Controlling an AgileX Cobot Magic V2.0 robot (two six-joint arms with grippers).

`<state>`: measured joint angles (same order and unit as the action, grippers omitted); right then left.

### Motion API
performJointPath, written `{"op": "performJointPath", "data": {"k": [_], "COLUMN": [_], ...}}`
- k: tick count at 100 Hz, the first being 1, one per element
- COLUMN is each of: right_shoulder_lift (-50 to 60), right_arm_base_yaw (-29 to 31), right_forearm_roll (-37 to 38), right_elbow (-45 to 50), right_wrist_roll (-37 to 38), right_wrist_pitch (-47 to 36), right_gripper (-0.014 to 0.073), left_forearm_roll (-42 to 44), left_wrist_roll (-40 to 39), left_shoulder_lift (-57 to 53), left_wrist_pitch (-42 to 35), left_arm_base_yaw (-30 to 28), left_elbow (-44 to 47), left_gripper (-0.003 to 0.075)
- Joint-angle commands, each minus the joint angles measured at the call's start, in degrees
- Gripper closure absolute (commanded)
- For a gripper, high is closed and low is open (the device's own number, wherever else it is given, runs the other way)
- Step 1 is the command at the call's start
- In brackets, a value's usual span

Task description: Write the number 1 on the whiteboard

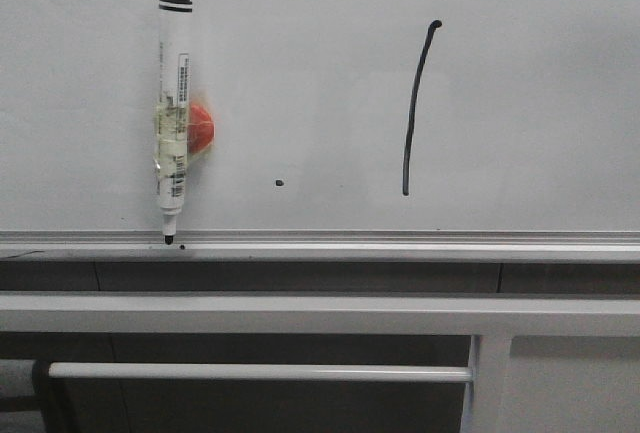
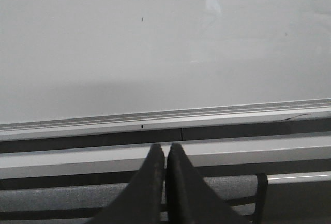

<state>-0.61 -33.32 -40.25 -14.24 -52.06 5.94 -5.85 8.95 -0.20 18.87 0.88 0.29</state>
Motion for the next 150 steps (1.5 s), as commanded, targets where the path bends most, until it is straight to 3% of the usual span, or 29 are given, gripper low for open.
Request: {"op": "performJointPath", "data": {"k": [1, 19, 26, 30, 36, 39, 47, 57, 75, 96, 126, 150], "right_shoulder_lift": [-0.73, -0.73, -0.73, -0.73, -0.73, -0.73, -0.73, -0.73, -0.73, -0.73, -0.73, -0.46], "right_arm_base_yaw": [0.26, 0.26, 0.26, 0.26, 0.26, 0.26, 0.39, 1.47, 8.01, 21.26, 37.75, 41.1], "right_forearm_roll": [-0.2, 0.53, 10.14, 20.81, 32.4, 36.58, 43.75, 47.96, 48.08, 48.08, 47.05, 46.93], "right_elbow": [-1.29, 0.64, 1.82, 2.7, 3.46, 4.09, 5.61, 8.72, 15.25, 16.53, 16.53, 16.53], "right_wrist_roll": [-0.42, 1.57, 14.72, 28.53, 41.99, 47.53, 53.57, 53.99, 53.99, 53.99, 53.99, 53.99], "right_wrist_pitch": [-3.61, -3.38, -4.16, -5.08, -5.94, -6.28, -5.94, -4.93, -3.64, 5.76, 6.87, 12.4], "right_gripper": [0.0657, 0.0657, 0.0657, 0.0657, 0.0657, 0.0657, 0.0657, 0.0657, 0.0657, 0.0657, 0.0657, 0.0657], "left_forearm_roll": [-0.1, -0.1, -0.1, -0.1, -0.1, -0.1, -0.1, -0.1, -0.1, -0.1, -0.1, -0.1], "left_wrist_roll": [-0.67, -0.67, -0.67, -0.67, -0.67, -0.67, -0.67, -0.67, -0.67, -0.67, -0.67, -0.67], "left_shoulder_lift": [-1.35, -1.35, -1.35, -1.35, -1.35, -1.35, -1.35, -1.35, -1.35, -1.35, -1.35, -1.35], "left_wrist_pitch": [-4.1, -4.1, -4.1, -4.1, -4.1, -4.1, -4.1, -4.1, -4.1, -4.1, -4.1, -4.1], "left_arm_base_yaw": [-0.05, -0.05, -0.05, -0.05, -0.05, -0.05, -0.05, -0.05, -0.05, -0.05, -0.05, -0.05], "left_elbow": [0.4, 0.4, 0.4, 0.4, 0.4, 0.4, 0.4, 0.4, 0.4, 0.4, 0.4, 0.4], "left_gripper": [0.0741, 0.0741, 0.0741, 0.0741, 0.0741, 0.0741, 0.0741, 0.0741, 0.0741, 0.0741, 0.0741, 0.0741]}}
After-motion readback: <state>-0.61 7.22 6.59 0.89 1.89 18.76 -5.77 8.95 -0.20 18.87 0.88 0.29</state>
